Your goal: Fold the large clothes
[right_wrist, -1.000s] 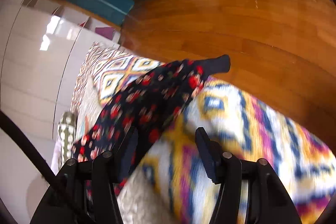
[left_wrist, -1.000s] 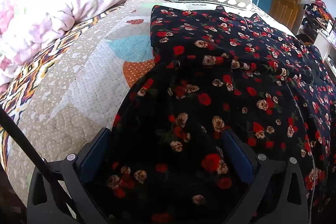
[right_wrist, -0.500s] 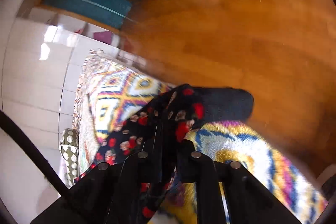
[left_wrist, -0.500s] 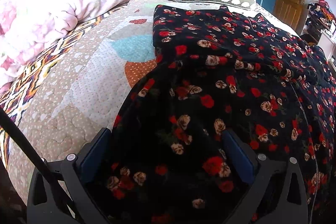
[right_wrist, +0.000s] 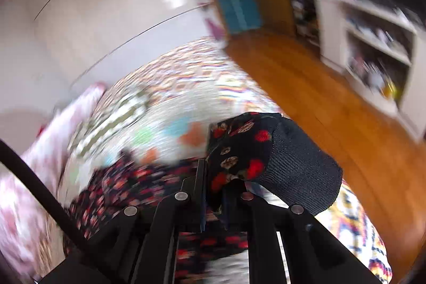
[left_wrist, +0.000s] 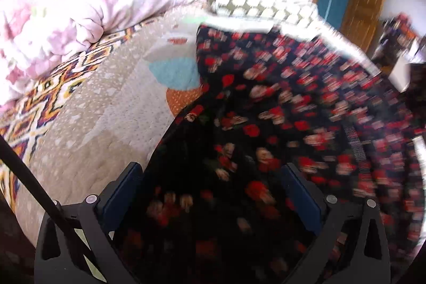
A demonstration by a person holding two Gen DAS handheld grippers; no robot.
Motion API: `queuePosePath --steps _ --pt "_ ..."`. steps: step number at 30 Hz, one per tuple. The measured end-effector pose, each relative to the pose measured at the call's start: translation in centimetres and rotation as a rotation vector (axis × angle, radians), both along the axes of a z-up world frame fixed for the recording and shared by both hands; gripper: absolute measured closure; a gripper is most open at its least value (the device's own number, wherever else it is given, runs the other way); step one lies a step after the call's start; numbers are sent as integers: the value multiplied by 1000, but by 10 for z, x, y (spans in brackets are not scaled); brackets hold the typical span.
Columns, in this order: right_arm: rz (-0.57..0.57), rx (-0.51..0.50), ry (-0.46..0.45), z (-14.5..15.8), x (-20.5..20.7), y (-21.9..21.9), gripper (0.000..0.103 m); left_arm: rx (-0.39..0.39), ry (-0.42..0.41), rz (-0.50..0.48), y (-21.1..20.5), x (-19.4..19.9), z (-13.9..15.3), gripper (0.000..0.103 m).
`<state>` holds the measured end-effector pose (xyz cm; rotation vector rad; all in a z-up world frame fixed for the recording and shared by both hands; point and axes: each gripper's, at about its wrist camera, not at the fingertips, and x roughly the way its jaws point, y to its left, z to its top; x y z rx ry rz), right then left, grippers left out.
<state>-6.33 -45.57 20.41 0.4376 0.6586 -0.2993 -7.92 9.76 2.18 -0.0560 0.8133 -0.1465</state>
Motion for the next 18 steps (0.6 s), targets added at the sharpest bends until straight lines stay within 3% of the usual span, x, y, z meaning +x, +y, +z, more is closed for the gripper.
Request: queuePosePath --steps 5,9,11,14,16,18 --pt "260 -107 44 4 72 153 93 -120 -60 5 43 -46 32 0" --pt "478 -230 134 -33 118 286 93 -158 -85 61 89 -72 41 0" --pt "572 -388 204 -63 132 358 93 -181 -86 99 112 -83 42 0" --pt "688 -903 295 -129 127 476 87 -241 -84 143 141 -98 41 0" --pt "786 -1087 316 -166 113 522 81 -273 -86 158 154 -105 40 0" --pt "867 -1174 302 -187 95 550 79 -278 -86 167 159 -109 39 0"
